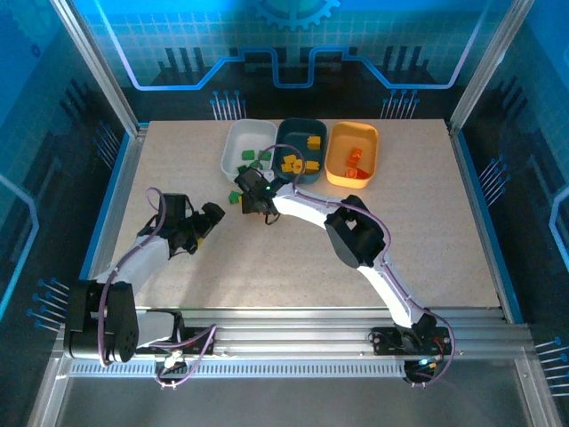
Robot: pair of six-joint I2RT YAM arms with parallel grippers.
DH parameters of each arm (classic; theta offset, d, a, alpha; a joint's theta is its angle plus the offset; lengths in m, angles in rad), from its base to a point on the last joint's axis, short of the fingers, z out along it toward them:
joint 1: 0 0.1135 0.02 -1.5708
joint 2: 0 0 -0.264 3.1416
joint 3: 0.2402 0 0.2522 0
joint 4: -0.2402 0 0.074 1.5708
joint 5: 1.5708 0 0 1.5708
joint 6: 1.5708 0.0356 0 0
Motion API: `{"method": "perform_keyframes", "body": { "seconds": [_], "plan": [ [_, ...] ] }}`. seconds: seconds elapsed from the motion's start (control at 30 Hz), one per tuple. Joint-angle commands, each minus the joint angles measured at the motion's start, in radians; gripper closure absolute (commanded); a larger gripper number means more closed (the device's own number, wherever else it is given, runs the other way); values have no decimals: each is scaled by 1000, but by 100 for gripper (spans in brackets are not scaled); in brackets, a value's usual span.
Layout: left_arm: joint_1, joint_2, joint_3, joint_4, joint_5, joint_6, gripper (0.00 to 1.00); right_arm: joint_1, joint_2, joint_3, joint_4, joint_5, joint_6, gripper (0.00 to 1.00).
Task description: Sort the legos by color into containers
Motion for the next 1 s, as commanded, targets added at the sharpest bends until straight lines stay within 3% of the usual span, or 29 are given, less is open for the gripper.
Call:
{"method": "perform_keyframes", "body": {
  "seconds": [0.0, 0.4, 0.8, 0.97],
  "plan": [
    [12, -4, 0, -13, 2, 12, 1, 14, 46, 16, -7, 30, 18, 16],
    [16, 10, 3, 2, 8, 14, 1, 39, -60, -126, 119, 93, -26, 32],
    [12, 45, -8, 60, 75, 5, 1, 47, -278, -343, 241, 136, -74, 35],
    [-38, 110, 31, 71, 100, 31, 4, -14, -355, -382, 253, 114, -172, 35]
  ]
}}
